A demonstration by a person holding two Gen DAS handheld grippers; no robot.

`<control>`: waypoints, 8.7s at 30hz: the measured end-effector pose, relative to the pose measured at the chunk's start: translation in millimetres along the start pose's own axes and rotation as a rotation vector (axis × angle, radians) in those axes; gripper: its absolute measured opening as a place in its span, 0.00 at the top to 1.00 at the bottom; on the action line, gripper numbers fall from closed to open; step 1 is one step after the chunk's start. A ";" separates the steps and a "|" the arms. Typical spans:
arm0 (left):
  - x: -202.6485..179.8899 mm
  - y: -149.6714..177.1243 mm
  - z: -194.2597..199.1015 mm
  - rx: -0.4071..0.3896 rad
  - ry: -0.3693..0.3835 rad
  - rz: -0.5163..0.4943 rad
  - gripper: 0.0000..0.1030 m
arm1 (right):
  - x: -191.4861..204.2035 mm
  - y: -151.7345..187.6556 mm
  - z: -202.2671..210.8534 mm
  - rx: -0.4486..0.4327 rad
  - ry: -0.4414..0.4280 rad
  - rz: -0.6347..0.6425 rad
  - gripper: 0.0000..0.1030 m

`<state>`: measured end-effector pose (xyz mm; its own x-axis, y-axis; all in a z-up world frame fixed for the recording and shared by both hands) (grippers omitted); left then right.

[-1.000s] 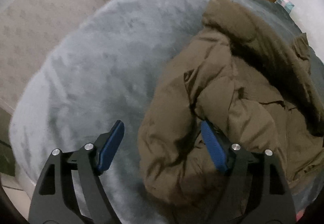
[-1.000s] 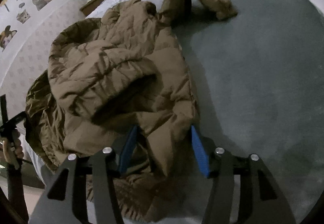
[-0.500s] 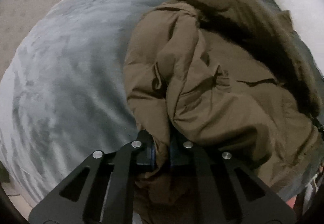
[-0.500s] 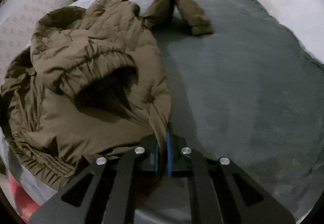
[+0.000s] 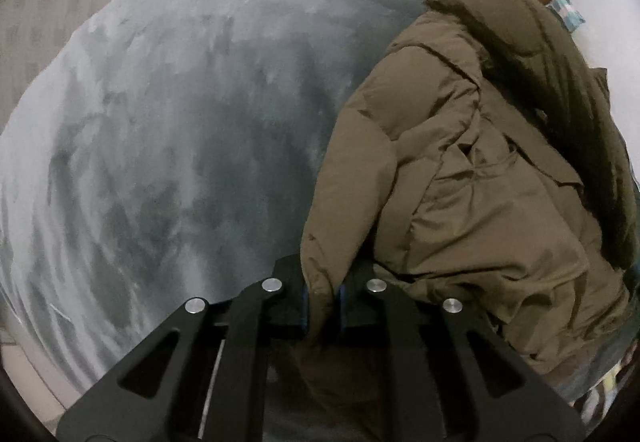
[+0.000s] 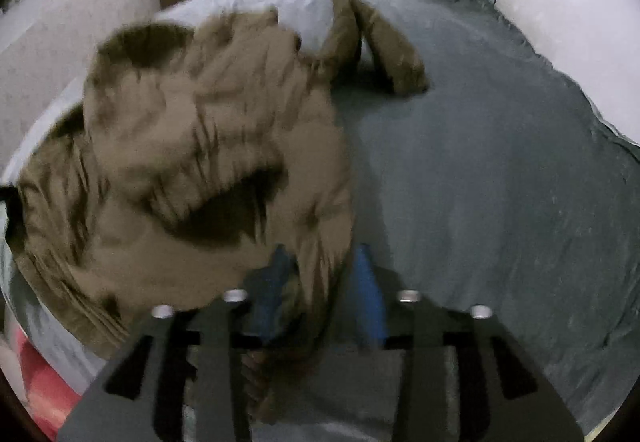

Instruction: Fold large clothes

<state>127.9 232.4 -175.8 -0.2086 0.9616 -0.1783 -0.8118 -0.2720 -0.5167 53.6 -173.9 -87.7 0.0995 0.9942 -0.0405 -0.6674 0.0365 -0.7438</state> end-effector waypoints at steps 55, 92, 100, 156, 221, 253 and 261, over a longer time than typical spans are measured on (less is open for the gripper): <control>-104.2 -50.3 12.2 -0.227 -0.092 -0.347 0.11 | 63.4 -84.1 -54.0 -0.048 -0.238 0.146 0.78; -155.1 -190.7 -130.3 -0.008 0.027 -0.223 0.63 | 16.9 -206.1 -229.7 0.122 -0.166 -0.123 0.27; -122.9 -209.0 -116.8 -0.008 0.013 -0.240 0.82 | 59.8 -217.6 -230.1 0.059 -0.217 -0.079 0.76; -92.2 -142.8 -65.7 -0.043 -0.163 -0.270 0.76 | 103.1 -170.9 -218.6 0.047 -0.111 0.037 0.70; -150.5 -164.9 -33.4 -0.153 -0.209 -0.312 0.09 | -25.0 -283.2 -208.2 -0.048 0.159 0.085 0.29; -164.6 -139.2 -41.7 -0.121 -0.171 -0.322 0.09 | -68.5 -161.4 -169.3 0.012 -0.026 -0.073 0.57; -159.6 -143.3 -46.0 -0.121 -0.175 -0.306 0.09 | -111.3 -187.1 -150.7 -0.047 0.016 -0.163 0.45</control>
<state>302.7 116.2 -111.9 -0.0649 0.9880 0.1398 -0.7828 0.0365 -0.6212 278.6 -306.7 -44.5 0.2156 0.9738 0.0726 -0.6063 0.1918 -0.7717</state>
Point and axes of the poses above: each gripper's, at about its wrist camera, not at the fingertips, and z roughly against the way its jaws point, x to its left, y to its underside, the point moved 4 cm from there along -z, roughly the way its jaws point, and after that the axes turned 8 degrees about -x, right-handed, at the moved point
